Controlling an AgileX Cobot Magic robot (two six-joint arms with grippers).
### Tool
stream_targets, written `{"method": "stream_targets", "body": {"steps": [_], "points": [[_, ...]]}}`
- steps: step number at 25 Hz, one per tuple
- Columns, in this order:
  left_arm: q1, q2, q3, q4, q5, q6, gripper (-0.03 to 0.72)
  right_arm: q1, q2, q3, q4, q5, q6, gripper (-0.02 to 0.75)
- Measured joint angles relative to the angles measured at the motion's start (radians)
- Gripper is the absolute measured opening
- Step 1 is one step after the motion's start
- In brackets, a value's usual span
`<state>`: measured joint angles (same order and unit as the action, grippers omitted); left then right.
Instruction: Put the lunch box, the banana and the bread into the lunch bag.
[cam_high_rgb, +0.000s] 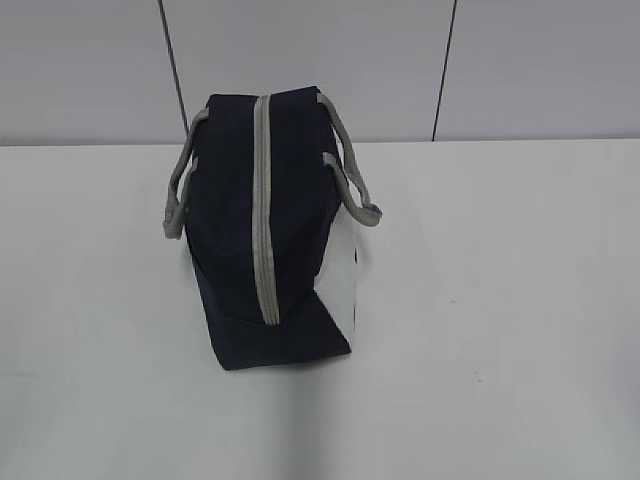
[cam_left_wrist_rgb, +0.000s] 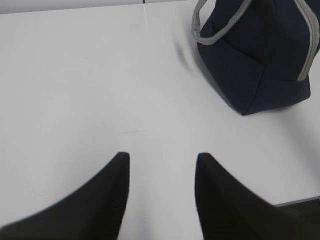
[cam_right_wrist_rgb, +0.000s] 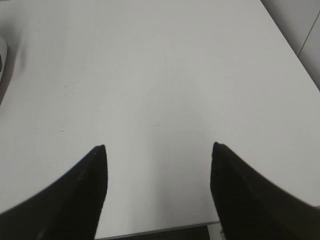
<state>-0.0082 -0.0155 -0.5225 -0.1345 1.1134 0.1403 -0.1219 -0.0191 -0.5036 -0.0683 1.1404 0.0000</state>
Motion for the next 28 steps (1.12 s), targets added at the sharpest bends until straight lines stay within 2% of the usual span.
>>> {"method": "stream_targets", "body": {"steps": [22, 28], "points": [[0.000, 0.000, 0.000, 0.001, 0.000, -0.002, 0.269, -0.002, 0.000, 0.000, 0.000, 0.000, 0.000, 0.479], [0.000, 0.000, 0.000, 0.076, 0.000, -0.140, 0.245, -0.002, 0.000, 0.000, 0.000, 0.000, 0.000, 0.478]]}}
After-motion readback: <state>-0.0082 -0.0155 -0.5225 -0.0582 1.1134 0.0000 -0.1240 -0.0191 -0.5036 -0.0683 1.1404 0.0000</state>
